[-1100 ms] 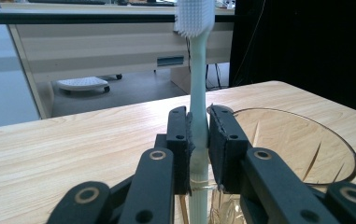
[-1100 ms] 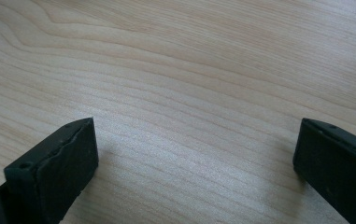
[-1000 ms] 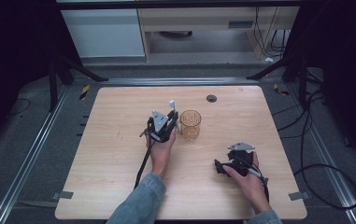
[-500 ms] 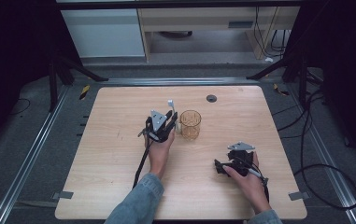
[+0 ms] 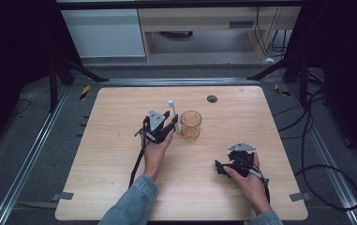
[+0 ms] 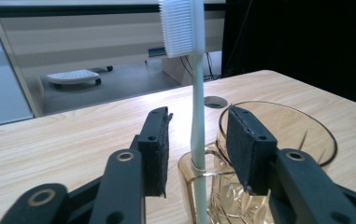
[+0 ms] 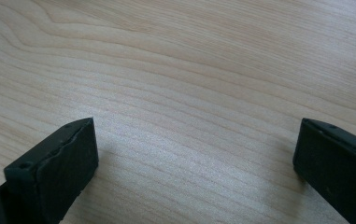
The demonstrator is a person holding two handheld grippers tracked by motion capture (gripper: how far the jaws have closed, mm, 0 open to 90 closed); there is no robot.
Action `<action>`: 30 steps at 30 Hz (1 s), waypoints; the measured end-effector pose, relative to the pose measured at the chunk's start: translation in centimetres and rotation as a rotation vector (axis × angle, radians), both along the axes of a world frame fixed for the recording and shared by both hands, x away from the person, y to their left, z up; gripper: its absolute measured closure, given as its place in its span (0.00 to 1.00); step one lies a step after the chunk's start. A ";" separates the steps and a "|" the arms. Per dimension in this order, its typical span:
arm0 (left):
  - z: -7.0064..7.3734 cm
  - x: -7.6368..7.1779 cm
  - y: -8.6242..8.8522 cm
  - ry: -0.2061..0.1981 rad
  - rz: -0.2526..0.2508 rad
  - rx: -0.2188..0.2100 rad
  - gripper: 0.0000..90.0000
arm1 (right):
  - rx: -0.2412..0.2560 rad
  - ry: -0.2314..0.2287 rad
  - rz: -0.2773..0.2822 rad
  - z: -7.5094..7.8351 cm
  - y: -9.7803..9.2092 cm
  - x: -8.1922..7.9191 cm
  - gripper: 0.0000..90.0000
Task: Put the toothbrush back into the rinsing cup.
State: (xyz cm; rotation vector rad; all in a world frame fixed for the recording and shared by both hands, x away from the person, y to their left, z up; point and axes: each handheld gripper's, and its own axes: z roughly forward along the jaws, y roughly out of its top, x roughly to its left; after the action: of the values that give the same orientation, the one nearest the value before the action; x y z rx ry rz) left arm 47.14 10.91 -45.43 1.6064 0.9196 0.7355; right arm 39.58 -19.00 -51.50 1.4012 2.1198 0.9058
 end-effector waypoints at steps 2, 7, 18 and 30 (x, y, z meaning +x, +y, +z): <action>0.1 -0.1 0.0 0.007 -0.009 0.011 0.62 | 0.000 0.000 0.000 0.0 0.0 0.0 0.00; 0.3 -0.3 0.0 0.023 -0.041 0.038 0.56 | 0.001 0.001 -0.001 0.0 0.0 0.0 0.00; 1.1 -0.9 0.5 0.041 -0.077 0.080 0.43 | 0.001 0.001 -0.001 0.0 0.0 0.0 0.00; 1.6 -1.3 1.3 0.096 -0.165 0.129 0.25 | -0.001 0.000 0.000 0.0 0.0 0.0 0.00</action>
State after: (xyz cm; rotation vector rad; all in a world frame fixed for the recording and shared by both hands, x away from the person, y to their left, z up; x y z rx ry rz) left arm 45.80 12.18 -43.88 1.8207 0.8094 0.6166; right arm 39.59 -19.00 -51.50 1.4006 2.1199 0.9054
